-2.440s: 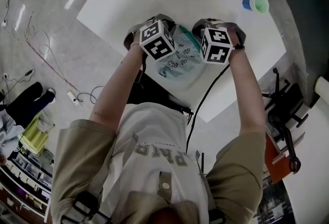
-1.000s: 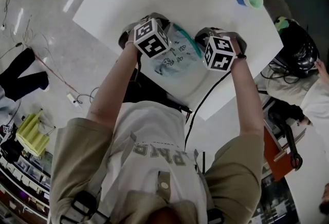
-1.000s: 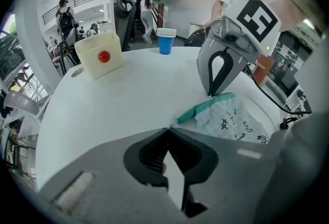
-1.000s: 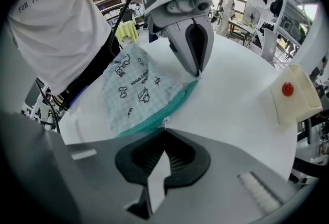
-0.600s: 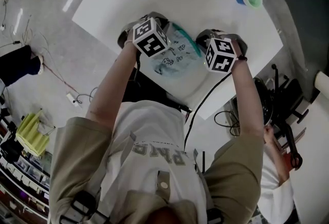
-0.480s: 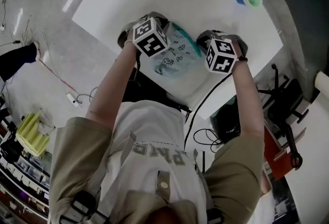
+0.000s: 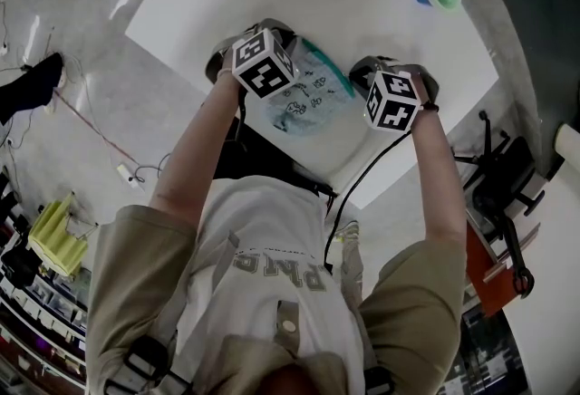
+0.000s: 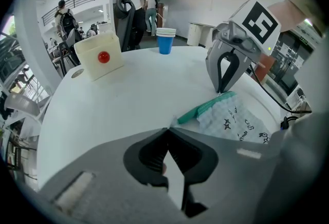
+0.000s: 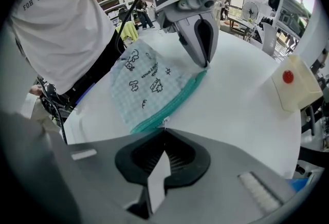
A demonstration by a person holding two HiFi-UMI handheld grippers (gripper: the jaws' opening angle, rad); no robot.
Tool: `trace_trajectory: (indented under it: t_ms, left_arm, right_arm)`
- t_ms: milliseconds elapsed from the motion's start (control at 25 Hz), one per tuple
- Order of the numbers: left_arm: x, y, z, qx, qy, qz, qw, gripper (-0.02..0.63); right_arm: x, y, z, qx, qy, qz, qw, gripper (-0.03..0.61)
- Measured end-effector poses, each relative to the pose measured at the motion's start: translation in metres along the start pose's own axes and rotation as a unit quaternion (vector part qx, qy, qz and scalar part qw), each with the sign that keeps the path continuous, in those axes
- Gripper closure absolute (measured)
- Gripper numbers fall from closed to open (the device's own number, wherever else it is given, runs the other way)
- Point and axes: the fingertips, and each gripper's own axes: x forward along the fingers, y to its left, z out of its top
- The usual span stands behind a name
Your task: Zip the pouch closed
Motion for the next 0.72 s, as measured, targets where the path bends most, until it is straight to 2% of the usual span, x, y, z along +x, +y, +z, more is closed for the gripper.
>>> trace_trajectory:
  t_ms: [720]
  left_arm:
    - [0.000,0.001,0.000,0.004,0.003,0.002,1.0000,0.600]
  right_arm:
    - [-0.002,0.021,-0.016,0.009,0.009,0.016,1.000,0.577]
